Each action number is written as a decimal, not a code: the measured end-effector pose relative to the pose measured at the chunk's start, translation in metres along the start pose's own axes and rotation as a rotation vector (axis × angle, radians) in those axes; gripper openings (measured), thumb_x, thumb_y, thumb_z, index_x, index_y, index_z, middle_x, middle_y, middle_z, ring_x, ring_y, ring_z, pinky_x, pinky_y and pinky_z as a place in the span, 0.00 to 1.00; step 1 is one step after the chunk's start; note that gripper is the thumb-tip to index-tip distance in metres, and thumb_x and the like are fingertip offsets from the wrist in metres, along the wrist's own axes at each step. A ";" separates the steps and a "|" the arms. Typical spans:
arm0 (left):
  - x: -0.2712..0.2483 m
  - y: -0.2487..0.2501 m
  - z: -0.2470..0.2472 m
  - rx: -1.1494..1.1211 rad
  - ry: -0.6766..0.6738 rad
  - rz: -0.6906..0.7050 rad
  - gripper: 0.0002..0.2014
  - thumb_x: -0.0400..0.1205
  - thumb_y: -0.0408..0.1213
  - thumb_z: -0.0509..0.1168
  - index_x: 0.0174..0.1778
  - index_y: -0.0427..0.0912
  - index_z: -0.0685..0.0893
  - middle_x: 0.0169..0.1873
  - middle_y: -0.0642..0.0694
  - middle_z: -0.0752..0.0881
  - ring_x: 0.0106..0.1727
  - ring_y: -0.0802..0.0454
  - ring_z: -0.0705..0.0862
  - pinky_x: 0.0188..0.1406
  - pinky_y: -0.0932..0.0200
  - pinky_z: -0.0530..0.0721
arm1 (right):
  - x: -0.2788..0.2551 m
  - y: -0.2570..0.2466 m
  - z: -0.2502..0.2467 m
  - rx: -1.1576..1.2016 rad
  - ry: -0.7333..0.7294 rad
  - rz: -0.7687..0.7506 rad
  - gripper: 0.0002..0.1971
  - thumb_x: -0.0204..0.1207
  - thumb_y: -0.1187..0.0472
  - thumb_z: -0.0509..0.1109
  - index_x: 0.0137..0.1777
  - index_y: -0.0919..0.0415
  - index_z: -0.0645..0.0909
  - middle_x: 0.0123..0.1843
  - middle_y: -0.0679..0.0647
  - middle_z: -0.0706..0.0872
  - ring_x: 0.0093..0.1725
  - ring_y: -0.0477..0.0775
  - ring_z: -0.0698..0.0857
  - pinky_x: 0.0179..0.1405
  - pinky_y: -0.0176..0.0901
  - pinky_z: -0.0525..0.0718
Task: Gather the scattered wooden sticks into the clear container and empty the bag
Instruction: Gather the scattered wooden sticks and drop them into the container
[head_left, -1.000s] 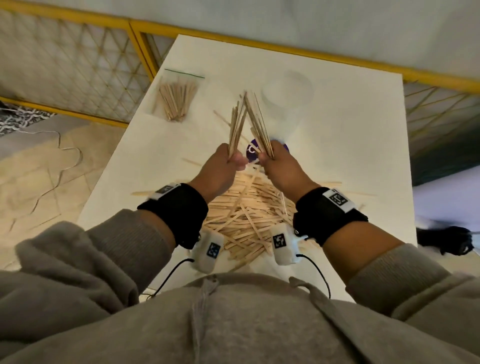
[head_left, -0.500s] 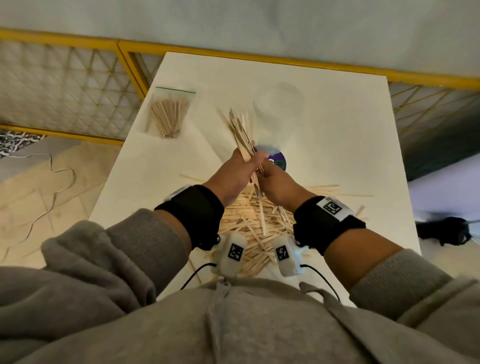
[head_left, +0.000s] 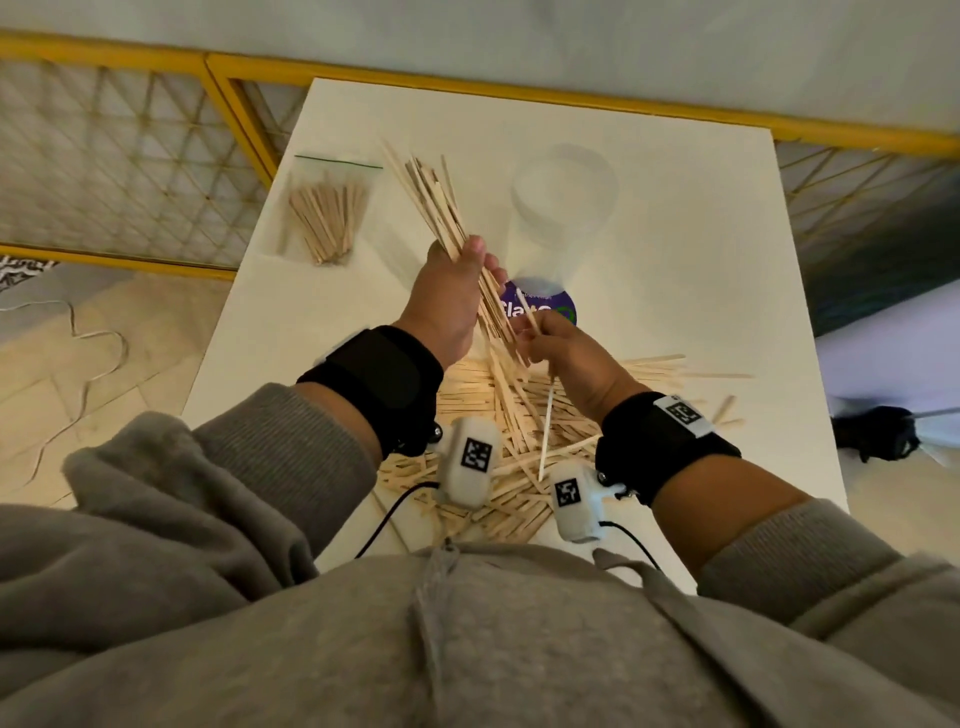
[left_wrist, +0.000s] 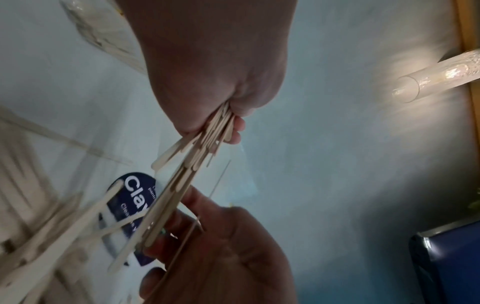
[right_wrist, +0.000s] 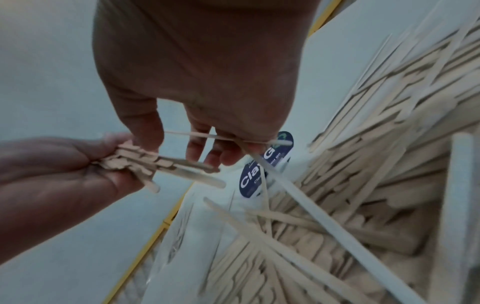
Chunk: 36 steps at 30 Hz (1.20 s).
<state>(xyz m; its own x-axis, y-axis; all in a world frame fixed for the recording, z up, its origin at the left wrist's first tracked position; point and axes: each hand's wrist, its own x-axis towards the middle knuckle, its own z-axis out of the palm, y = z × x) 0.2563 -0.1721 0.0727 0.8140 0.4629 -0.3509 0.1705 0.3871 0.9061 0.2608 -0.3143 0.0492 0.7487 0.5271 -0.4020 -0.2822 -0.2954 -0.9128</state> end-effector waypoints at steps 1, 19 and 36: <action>0.003 0.004 -0.002 -0.008 0.004 0.016 0.07 0.87 0.38 0.55 0.51 0.37 0.72 0.30 0.48 0.80 0.33 0.50 0.81 0.37 0.55 0.84 | 0.001 -0.002 -0.001 0.022 0.039 -0.010 0.16 0.64 0.53 0.67 0.52 0.56 0.80 0.43 0.49 0.81 0.42 0.45 0.78 0.42 0.38 0.72; -0.019 -0.020 -0.009 0.541 -0.383 0.120 0.09 0.82 0.41 0.65 0.55 0.43 0.75 0.47 0.42 0.85 0.49 0.50 0.85 0.53 0.51 0.82 | 0.008 -0.075 0.017 0.251 0.275 -0.179 0.08 0.86 0.56 0.59 0.57 0.61 0.68 0.41 0.59 0.85 0.31 0.58 0.84 0.27 0.42 0.86; -0.015 -0.004 -0.013 -0.350 -0.075 -0.608 0.35 0.85 0.60 0.45 0.50 0.27 0.80 0.45 0.32 0.85 0.52 0.38 0.85 0.60 0.48 0.84 | 0.006 -0.116 0.011 0.377 0.204 -0.490 0.08 0.77 0.70 0.66 0.52 0.65 0.70 0.38 0.56 0.79 0.36 0.55 0.83 0.47 0.53 0.86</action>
<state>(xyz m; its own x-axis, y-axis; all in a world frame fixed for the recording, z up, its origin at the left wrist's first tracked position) 0.2361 -0.1702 0.0708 0.6693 0.0317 -0.7423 0.4288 0.7995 0.4207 0.2917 -0.2684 0.1519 0.9324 0.3572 0.0552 -0.0427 0.2606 -0.9645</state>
